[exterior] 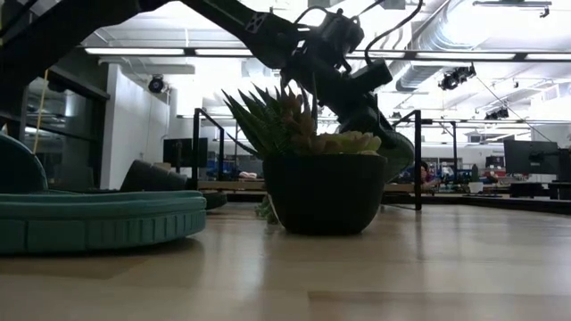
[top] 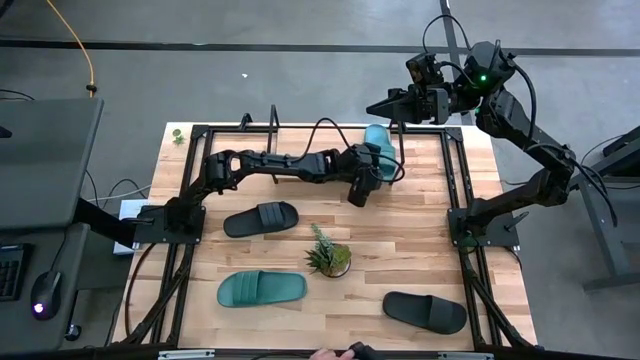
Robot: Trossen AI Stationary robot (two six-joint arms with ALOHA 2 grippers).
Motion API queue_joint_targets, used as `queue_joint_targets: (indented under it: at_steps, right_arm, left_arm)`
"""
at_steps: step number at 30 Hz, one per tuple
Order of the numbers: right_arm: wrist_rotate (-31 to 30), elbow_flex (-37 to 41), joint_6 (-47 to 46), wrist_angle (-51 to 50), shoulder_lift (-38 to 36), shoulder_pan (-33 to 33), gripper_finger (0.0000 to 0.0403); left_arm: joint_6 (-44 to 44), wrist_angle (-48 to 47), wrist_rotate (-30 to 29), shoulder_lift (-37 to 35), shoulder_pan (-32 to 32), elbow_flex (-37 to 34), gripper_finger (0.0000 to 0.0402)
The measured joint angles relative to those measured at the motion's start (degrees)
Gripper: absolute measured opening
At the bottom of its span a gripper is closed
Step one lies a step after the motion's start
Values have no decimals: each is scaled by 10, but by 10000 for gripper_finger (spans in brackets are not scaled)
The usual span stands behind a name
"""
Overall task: Pick and place slides into the shelf
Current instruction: Put the right blue slipper on the shelf
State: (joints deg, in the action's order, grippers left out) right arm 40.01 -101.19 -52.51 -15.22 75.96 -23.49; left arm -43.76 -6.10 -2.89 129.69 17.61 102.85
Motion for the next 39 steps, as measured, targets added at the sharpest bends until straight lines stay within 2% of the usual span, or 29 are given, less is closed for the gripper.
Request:
queue_joint_targets:
  at_steps: [5, 12, 17, 24, 34, 39]
  right_arm:
    - [0, 0, 0, 0, 0, 0, 131]
    - [0, 0, 0, 0, 0, 0, 131]
    - [0, 0, 0, 0, 0, 0, 131]
    - [0, 0, 9, 0, 0, 0, 131]
    - [0, 0, 15, 1, -9, -27, 131]
    - [0, 0, 43, 0, -24, -58, 131]
  left_arm:
    - [27, -15, -9, 0, 0, 0, 315]
    - [38, -49, 12, 0, 0, 1, 354]
    - [70, -134, 42, 0, 0, 41, 358]
    - [120, -158, 39, -4, 0, 62, 358]
    - [178, -301, 37, -8, 0, 224, 357]
    - [193, -410, 29, -8, 4, 291, 335]
